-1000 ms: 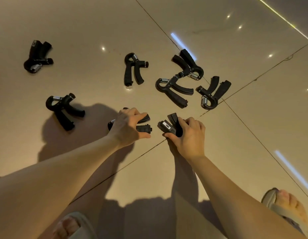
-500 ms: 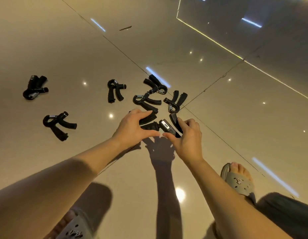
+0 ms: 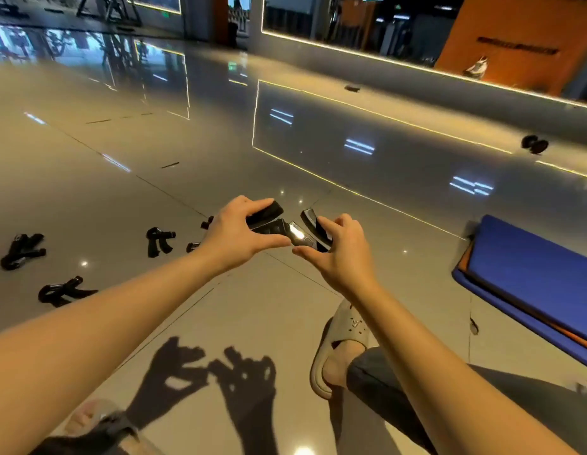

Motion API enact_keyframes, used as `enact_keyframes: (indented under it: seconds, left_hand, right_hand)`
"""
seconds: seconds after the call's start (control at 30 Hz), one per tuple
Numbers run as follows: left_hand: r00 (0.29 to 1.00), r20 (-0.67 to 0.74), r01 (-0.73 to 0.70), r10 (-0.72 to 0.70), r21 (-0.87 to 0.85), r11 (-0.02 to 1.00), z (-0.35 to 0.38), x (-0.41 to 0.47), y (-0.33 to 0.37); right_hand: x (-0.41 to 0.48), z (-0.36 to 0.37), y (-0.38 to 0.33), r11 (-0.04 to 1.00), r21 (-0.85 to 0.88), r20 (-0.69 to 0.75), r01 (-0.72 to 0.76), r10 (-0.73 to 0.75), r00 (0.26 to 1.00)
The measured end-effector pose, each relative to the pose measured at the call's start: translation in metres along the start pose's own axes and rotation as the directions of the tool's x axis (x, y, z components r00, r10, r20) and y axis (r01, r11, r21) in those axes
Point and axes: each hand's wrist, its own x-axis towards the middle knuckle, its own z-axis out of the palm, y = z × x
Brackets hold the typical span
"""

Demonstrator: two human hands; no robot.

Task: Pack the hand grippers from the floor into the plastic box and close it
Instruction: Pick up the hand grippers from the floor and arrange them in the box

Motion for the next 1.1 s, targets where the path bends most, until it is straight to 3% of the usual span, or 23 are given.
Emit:
enact_keyframes:
  seconds: [0.27, 0.43, 0.67, 0.87, 1.1]
  left_hand:
    - [0.967, 0.082, -0.240, 0.243, -0.041, 0.970, 0.003, -0.043, 0.144]
    - [0.938, 0.148, -0.293, 0.314, -0.146, 0.945, 0.040, -0.061, 0.218]
    - [0.853, 0.321, -0.356, 0.413, -0.222, 0.908, 0.139, -0.090, 0.299]
    - [0.776, 0.425, -0.338, 0.466, -0.344, 0.876, 0.234, -0.114, 0.343]
    - [0.615, 0.562, -0.372, 0.554, -0.412, 0.832, 0.333, -0.117, 0.387]
  right_hand:
    - [-0.071, -0.182, 0.010, 0.994, -0.108, 0.013, -0.008, 0.010, 1.000]
    - [-0.128, -0.266, 0.039, 0.984, -0.149, -0.031, -0.102, 0.099, 0.995]
    - [-0.221, -0.333, 0.100, 0.947, -0.148, -0.095, -0.287, 0.275, 0.957]
    - [-0.291, -0.376, 0.159, 0.862, -0.190, -0.145, -0.470, 0.449, 0.882]
    - [-0.348, -0.416, 0.226, 0.734, -0.240, -0.201, -0.635, 0.602, 0.773]
